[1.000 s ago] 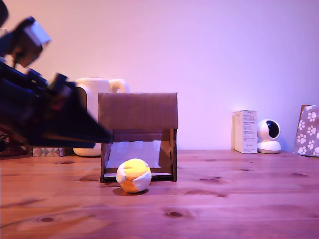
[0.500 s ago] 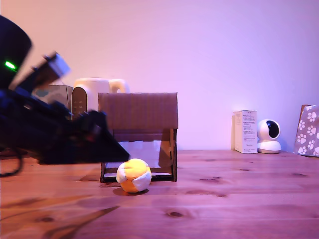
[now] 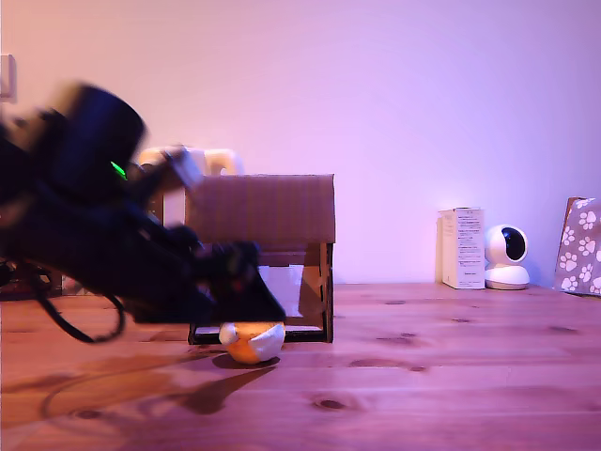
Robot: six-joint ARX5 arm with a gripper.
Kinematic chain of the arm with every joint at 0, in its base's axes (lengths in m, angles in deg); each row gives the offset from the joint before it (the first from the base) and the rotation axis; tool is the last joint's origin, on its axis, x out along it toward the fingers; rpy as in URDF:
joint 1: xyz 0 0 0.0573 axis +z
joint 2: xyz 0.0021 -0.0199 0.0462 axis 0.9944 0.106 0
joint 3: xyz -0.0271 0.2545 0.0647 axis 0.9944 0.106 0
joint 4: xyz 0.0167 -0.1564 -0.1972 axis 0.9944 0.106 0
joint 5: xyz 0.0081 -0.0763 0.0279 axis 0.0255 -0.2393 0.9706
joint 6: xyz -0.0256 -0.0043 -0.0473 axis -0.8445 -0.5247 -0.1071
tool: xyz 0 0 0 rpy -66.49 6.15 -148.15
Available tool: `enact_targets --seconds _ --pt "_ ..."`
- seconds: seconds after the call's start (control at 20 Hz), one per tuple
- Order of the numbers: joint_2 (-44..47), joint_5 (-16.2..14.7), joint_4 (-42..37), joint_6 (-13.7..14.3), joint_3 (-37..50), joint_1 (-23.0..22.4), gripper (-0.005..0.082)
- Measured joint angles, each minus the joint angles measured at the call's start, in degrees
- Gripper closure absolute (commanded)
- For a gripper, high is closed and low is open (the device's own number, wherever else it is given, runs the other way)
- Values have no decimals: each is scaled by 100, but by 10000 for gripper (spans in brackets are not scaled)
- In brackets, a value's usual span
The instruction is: Drop the footbag into the cardboard dice tower
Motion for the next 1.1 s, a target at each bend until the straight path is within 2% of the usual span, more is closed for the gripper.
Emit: enact_targets --seconds 0.1,0.15,0.2,0.35,0.45,0.75,0.95,1.1 --pt "129 4 306 0 -177 0 652" --pt "127 7 409 0 -227 0 754" --pt "127 2 474 0 -280 0 789" --pt "76 -127 656 0 -389 0 788" --pt "-151 -328 1008 -2 -385 -11 788" --pt "-1346 -634 1873 -2 -387 -37 788" --pt "-1930 -673 2514 -4 -387 -37 788" --pt "-2514 -673 2688 -7 -387 -37 788"
